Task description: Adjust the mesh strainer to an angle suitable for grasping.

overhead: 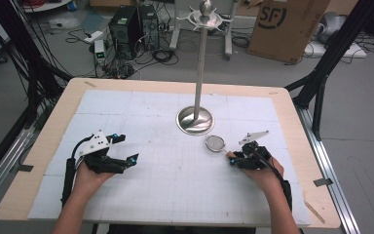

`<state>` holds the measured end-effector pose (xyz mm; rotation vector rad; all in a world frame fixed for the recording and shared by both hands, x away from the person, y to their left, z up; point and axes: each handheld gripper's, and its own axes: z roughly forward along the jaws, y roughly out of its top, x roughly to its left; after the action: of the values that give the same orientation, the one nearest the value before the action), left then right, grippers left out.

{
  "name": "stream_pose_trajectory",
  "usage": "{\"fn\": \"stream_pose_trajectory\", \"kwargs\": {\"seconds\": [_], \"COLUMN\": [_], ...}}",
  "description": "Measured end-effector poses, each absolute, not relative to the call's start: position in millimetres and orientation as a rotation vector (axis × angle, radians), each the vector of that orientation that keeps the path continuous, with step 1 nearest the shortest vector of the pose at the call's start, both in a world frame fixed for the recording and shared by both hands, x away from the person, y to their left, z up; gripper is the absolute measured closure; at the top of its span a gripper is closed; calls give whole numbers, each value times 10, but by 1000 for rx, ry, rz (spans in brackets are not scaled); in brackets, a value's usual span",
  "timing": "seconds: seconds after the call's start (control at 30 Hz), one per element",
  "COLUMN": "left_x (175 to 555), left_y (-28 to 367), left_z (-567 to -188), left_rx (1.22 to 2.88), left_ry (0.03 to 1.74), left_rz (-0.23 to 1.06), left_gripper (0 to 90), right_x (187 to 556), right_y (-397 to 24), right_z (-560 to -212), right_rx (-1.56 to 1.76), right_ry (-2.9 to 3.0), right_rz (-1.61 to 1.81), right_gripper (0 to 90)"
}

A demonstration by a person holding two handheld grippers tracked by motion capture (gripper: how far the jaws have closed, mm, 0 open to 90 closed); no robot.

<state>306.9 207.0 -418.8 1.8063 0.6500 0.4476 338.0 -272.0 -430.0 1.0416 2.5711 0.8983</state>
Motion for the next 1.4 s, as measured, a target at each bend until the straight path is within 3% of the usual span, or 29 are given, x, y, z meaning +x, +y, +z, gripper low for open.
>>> {"fn": "stream_pose_trajectory", "kwargs": {"seconds": [1.4], "left_x": [3071], "left_y": [2098], "left_z": [-4176], "left_rx": [1801], "left_ry": [653], "left_rz": [452], "left_gripper": [141], "right_x": [3180], "right_y": [-1278], "right_z": [-4272], "right_rx": [561], "right_ry": [2822], "right_rz": [979], "right_gripper": [671]}}
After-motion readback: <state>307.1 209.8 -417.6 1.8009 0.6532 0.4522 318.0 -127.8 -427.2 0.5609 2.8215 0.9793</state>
